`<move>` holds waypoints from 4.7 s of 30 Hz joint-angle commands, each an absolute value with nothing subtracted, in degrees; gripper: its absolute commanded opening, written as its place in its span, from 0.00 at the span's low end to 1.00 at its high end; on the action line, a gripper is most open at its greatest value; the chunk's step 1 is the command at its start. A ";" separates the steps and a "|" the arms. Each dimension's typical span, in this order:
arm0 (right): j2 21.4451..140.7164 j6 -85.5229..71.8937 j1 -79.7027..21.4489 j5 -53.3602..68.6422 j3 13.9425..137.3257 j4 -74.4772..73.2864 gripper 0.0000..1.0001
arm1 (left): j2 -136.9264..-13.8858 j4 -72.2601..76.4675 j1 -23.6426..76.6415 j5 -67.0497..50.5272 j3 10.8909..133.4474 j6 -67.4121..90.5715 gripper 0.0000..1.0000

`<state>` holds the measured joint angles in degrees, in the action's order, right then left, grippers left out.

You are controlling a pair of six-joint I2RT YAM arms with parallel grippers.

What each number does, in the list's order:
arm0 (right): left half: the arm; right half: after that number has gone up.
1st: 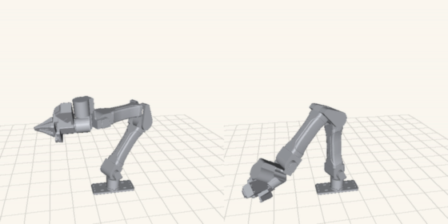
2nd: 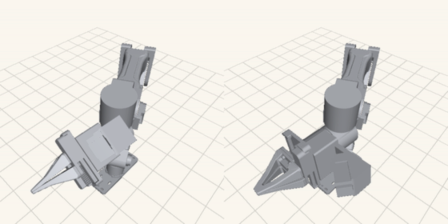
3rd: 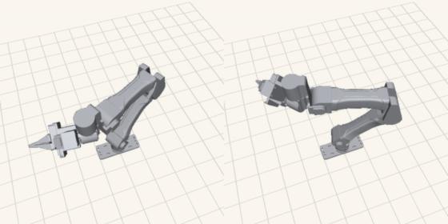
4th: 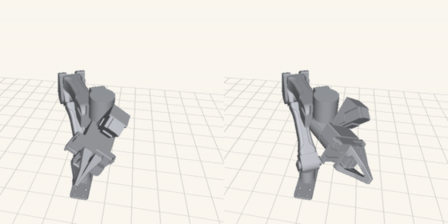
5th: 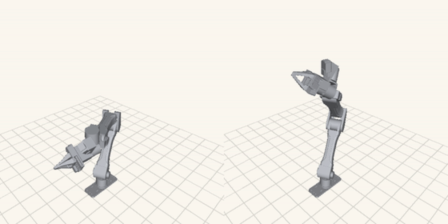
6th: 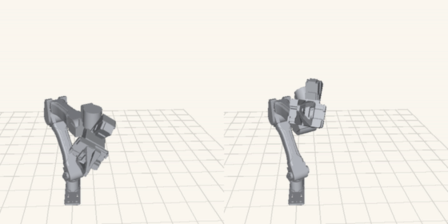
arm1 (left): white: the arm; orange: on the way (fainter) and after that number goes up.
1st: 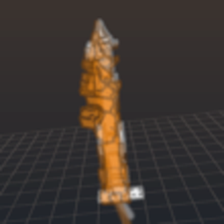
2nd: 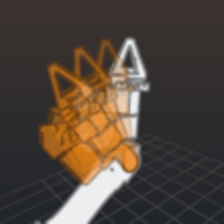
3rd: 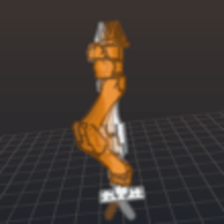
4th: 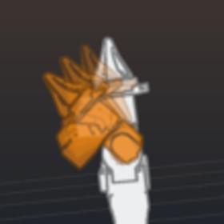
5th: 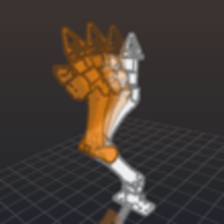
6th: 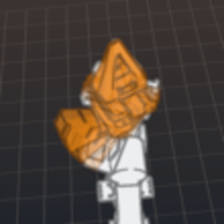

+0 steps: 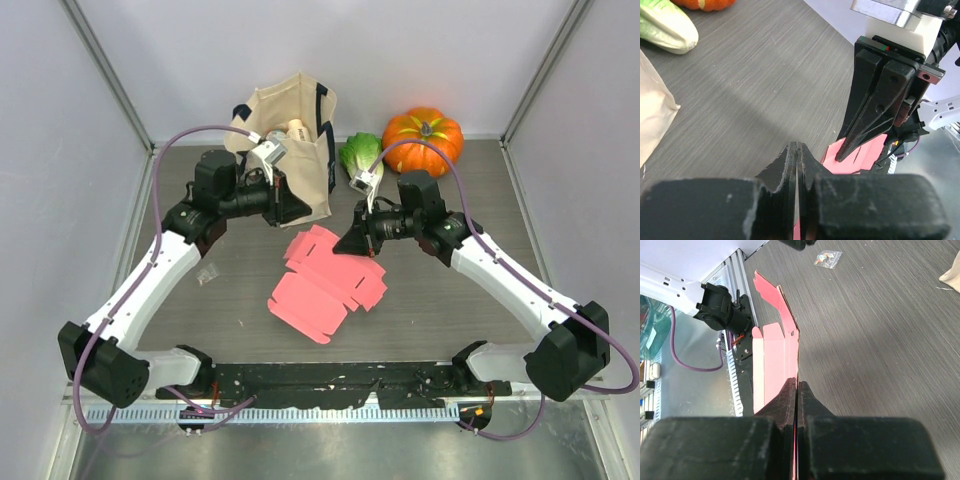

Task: Fold the paper box

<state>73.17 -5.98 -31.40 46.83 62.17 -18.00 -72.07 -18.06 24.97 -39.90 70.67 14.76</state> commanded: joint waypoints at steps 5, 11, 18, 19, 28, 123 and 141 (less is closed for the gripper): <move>73.21 -6.59 -31.90 42.90 64.86 -16.26 0.01 | -72.25 -19.77 28.56 -40.08 72.33 12.31 0.02; 71.98 -7.56 -31.90 41.92 64.16 -14.85 0.01 | -73.56 -23.91 31.90 -36.65 73.74 9.05 0.00; 71.63 -10.54 -31.99 41.30 64.34 -11.70 0.01 | -74.71 -21.81 34.36 -43.14 73.48 11.59 0.00; 71.63 -11.42 -31.99 41.57 64.07 -11.08 0.01 | -74.97 -20.84 34.54 -43.85 73.13 12.38 0.00; 68.30 -9.31 -31.29 36.74 63.72 -16.08 0.01 | -61.37 -23.81 33.23 -9.80 67.96 19.40 0.27; 78.40 0.09 -33.66 36.21 67.59 -26.54 0.01 | -72.95 -28.12 40.60 -14.15 72.07 13.01 0.40; 79.72 -1.23 -34.80 34.19 68.82 -27.42 0.01 | -75.06 -25.32 44.21 -5.10 68.65 9.32 0.01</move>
